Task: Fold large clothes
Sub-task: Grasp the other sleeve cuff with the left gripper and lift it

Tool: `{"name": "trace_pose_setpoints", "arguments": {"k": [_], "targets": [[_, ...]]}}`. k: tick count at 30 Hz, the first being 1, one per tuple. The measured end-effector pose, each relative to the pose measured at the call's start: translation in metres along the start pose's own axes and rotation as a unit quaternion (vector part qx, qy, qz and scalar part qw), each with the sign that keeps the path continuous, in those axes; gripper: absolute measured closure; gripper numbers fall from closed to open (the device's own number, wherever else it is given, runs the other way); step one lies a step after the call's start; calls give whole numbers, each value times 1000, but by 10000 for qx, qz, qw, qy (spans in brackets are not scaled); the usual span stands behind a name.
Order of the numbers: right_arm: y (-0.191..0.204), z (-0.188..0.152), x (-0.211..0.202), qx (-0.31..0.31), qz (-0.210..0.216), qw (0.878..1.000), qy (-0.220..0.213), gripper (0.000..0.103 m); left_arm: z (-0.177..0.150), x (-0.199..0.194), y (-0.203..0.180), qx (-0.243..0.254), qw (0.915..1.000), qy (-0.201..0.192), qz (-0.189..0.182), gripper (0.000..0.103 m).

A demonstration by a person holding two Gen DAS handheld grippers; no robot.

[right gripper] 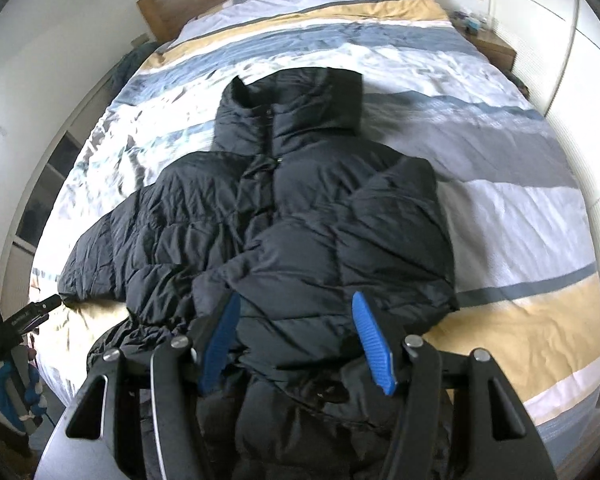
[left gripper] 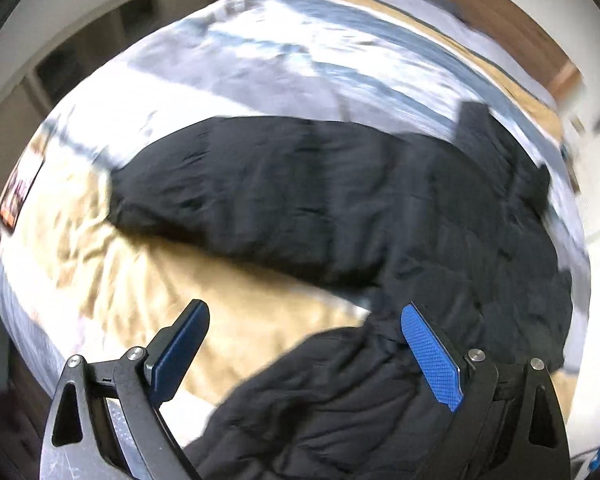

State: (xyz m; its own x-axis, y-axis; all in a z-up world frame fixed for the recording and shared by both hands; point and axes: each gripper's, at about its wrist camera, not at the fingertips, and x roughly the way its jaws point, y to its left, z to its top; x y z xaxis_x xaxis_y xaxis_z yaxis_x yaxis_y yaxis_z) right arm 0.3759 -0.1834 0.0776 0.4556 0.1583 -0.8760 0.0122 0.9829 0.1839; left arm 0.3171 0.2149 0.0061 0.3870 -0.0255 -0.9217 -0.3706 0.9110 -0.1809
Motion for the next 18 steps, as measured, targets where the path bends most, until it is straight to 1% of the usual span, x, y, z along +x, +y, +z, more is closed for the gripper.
{"name": "trace_pose_setpoints", "arguments": {"k": [4, 8, 10, 12, 14, 15, 16, 18], "targets": [[21, 12, 3, -120, -43, 9999, 77, 46, 8, 12, 46, -523, 9986, 91, -86, 7], [40, 27, 5, -198, -124, 9997, 71, 46, 13, 28, 82, -1056, 9938, 201, -270, 7], [50, 34, 3, -244, -194, 9995, 73, 46, 15, 40, 100, -1441, 9880, 292, -480, 7], [56, 39, -2, -271, -268, 9993, 69, 46, 16, 48, 112, -1703, 9826, 330, -658, 7], [59, 44, -9, -246, -374, 9990, 37, 46, 21, 59, 128, -2106, 9730, 343, -875, 8], [59, 46, -13, -211, -433, 9988, 11, 46, 23, 62, 133, -2208, 9703, 327, -936, 8], [58, 47, -18, -169, -494, 9986, -21, 46, 26, 68, 140, -2388, 9651, 303, -1026, 8], [54, 50, -29, -51, -637, 9979, -93, 46, 33, 81, 151, -2635, 9586, 329, -1030, 9]]}}
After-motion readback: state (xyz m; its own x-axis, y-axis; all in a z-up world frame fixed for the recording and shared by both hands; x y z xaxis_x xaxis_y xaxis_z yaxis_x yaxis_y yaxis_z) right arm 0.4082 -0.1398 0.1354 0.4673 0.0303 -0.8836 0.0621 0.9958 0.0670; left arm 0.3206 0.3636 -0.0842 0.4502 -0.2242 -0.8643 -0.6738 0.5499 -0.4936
